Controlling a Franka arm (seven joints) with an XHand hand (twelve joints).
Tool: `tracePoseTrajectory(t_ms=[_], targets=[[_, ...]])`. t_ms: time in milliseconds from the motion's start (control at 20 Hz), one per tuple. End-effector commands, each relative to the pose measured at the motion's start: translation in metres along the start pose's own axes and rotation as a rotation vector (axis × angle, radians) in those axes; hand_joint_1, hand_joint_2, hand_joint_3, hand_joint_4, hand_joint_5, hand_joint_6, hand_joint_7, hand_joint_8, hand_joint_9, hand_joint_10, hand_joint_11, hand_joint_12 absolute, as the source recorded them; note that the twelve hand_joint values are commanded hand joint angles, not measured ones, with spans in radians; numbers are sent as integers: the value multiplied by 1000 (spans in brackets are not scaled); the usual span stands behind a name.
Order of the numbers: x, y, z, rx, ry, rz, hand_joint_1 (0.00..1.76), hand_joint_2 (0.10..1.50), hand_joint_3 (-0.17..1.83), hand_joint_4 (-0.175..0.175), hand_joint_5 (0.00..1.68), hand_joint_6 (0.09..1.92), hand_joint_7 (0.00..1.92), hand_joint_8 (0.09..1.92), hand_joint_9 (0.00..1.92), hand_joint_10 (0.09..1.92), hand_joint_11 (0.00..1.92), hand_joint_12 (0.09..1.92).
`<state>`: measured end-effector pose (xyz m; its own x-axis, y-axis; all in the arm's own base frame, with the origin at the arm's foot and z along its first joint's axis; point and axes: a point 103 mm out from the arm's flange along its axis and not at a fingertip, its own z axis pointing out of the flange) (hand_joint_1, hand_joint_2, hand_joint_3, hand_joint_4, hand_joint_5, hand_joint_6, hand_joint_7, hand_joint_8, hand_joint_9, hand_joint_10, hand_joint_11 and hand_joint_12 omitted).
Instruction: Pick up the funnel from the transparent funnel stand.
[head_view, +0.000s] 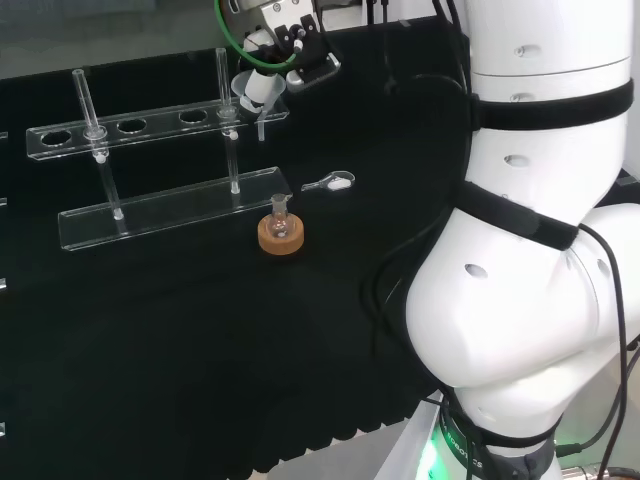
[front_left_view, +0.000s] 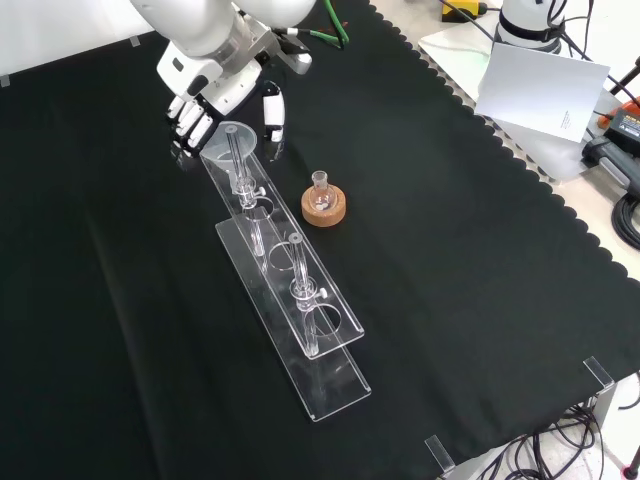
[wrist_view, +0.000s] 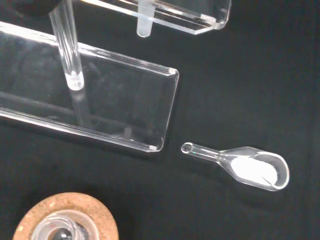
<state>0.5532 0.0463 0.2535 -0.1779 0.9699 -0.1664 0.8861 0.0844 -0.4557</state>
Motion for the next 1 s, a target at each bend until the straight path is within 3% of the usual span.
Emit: tracePoseTrajectory(t_ms=[50, 350, 450, 500, 650, 850, 900, 1000], targets=[[2, 1, -2, -4, -66, 26, 709, 721, 298, -24, 404, 87, 229, 711, 619, 629, 243, 1499], [2, -6, -19, -82, -137, 58, 771, 707, 437, -29, 568, 87, 392, 688, 799, 535, 328, 1444], [2, -10, -25, -119, -148, 65, 804, 707, 478, -19, 676, 260, 521, 670, 895, 493, 382, 1409], [0, -12, -25, -144, -120, 59, 815, 706, 495, -15, 690, 384, 570, 664, 935, 473, 406, 1393], [-7, -22, -34, -147, -107, 50, 844, 704, 536, -7, 697, 636, 668, 674, 1020, 453, 467, 1352], [-14, -40, -46, -155, -103, 61, 855, 702, 557, -5, 695, 714, 706, 687, 1055, 453, 494, 1337], [-16, -52, -51, -201, -68, 50, 855, 702, 560, -5, 692, 721, 709, 688, 1061, 454, 496, 1335], [-21, -73, -59, -204, -85, 63, 857, 702, 563, -6, 689, 727, 713, 691, 1072, 457, 501, 1334]])
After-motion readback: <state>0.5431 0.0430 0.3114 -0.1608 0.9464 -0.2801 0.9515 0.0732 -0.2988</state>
